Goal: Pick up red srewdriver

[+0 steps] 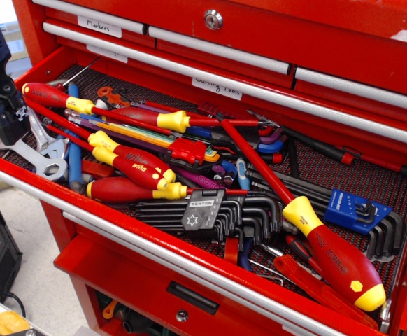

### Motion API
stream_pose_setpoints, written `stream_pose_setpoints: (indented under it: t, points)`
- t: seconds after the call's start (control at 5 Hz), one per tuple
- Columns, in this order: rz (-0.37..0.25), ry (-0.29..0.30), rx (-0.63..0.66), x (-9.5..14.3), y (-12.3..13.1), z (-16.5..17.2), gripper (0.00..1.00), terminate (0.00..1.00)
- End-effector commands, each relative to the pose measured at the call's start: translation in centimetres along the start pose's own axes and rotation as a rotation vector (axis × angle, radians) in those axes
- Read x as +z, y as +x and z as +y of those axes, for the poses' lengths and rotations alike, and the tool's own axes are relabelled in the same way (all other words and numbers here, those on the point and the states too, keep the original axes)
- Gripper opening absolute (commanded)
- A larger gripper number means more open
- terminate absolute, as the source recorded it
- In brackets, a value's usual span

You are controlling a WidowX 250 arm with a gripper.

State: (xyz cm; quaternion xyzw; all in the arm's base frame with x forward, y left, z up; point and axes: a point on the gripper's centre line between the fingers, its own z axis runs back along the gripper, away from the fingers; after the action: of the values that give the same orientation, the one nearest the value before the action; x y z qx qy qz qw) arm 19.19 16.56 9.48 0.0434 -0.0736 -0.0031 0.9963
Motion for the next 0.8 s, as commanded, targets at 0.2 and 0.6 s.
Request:
stream_pose_setpoints:
  t: [0.2,0.6]
  points:
    - [0.023,-0.005,-0.255,1.2,1.1,1.7,1.00,0.00]
    - [0.015,-0.080,-0.752,1.8,6.4,5.1,1.00,0.00]
